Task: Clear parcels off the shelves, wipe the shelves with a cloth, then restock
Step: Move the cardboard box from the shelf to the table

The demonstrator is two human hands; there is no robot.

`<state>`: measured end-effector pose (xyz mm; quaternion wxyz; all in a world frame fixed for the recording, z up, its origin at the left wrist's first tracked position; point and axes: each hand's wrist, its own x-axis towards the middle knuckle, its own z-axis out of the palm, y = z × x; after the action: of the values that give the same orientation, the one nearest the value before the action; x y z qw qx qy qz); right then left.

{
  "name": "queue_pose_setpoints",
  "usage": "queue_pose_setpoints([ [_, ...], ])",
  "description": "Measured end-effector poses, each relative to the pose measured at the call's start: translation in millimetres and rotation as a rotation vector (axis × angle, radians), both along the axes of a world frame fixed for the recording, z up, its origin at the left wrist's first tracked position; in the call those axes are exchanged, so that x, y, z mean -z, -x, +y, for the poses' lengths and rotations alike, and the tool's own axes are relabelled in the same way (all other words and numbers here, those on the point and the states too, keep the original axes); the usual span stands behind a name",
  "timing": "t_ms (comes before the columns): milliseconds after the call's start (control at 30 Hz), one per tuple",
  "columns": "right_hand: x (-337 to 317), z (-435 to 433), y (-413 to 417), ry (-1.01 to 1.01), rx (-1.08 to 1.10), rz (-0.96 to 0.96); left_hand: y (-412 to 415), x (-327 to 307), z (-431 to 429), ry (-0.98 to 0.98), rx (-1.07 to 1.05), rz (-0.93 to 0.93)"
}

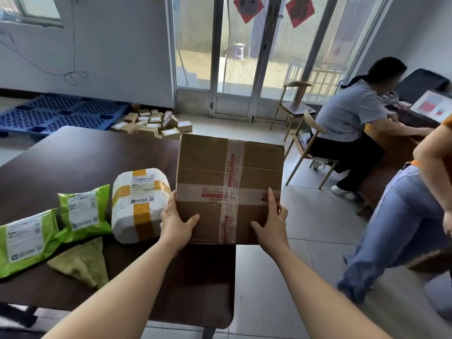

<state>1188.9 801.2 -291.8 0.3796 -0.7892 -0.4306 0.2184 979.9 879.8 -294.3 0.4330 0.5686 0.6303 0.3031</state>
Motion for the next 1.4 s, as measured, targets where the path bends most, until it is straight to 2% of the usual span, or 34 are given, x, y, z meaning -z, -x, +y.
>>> queue_pose_setpoints([
  [300,16,14,6,-0.007,0.017,-0.002,6,19,7,-0.013,-0.063,-0.046],
  [700,49,14,17,-0.049,0.066,0.02,6,30,21,0.041,-0.205,0.043],
  [900,68,9,18,-0.07,0.084,0.147,5,37,21,0.06,-0.199,0.03],
  [1100,61,21,18,-0.13,0.1,0.161,7,38,23,0.052,-0.137,0.015],
  [1400,51,22,41,-0.096,0.032,0.149,14,28,20,0.038,-0.091,0.048],
])
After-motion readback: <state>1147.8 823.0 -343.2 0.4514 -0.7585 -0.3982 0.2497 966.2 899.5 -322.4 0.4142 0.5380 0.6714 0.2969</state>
